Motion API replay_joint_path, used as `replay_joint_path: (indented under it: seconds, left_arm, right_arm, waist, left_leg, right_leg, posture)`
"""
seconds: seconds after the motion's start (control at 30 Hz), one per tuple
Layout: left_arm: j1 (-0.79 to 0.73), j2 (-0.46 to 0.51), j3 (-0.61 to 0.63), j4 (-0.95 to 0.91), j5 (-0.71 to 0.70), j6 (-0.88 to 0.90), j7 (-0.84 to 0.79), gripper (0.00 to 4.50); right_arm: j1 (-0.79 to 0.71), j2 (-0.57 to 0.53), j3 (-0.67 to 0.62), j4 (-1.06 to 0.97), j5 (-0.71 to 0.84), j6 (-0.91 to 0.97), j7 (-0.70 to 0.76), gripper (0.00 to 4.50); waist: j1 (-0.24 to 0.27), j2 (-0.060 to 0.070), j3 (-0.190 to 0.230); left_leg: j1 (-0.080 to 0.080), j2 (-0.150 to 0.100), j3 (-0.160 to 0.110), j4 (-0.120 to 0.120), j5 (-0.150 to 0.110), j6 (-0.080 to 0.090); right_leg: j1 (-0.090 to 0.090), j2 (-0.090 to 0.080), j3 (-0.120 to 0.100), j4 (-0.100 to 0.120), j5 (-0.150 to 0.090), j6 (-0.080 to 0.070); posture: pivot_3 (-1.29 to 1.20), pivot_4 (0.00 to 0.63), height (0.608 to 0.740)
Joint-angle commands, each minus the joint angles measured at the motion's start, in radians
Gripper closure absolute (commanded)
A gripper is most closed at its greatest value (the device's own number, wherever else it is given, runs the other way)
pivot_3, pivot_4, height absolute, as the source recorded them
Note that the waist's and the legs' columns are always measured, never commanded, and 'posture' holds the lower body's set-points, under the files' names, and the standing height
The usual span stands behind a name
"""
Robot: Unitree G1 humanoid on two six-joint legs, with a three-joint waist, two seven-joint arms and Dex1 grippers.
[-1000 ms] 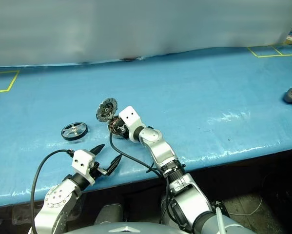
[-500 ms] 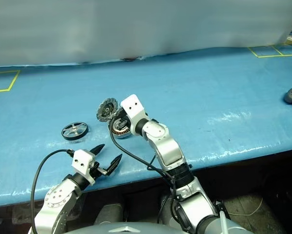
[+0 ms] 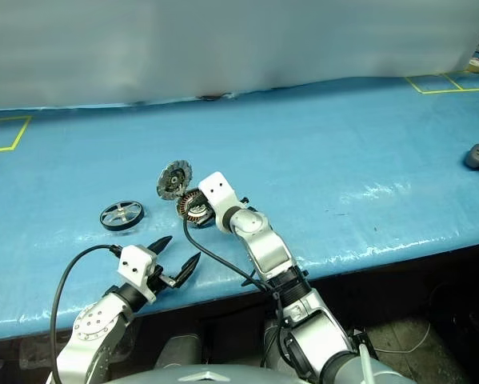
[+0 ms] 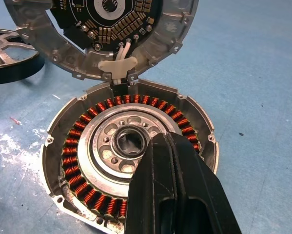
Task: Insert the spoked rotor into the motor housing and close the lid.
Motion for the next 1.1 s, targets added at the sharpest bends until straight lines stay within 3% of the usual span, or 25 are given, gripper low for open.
replay_joint_path:
  seconds: [0.03,1.1]
  left_arm:
    - [0.005,-0.002,0.003,-0.018,-0.001,-0.016,0.005,0.0]
    - [0.01,0.0,-0.001,-0.024,-0.003,-0.004,0.012,0.0]
  right_arm:
    - [-0.025,0.019,-0.007,-0.003,0.001,-0.036,-0.008,4.47]
    - [-0.054,0.033,0.006,0.094,-0.001,-0.086,0.015,4.47]
  waist:
    - [0.0,0.0,0.0]
    - [0.0,0.0,0.0]
  left_leg:
    - [0.0,0.0,0.0,0.0,0.0,0.0]
    - [0.0,0.0,0.0,0.0,0.0,0.0]
  right_leg:
    - [0.0,0.0,0.0,0.0,0.0,0.0]
    - [0.0,0.0,0.0,0.0,0.001,0.001]
  posture:
    - [0.0,0.15,0.74]
    - [0.0,0.15,0.74]
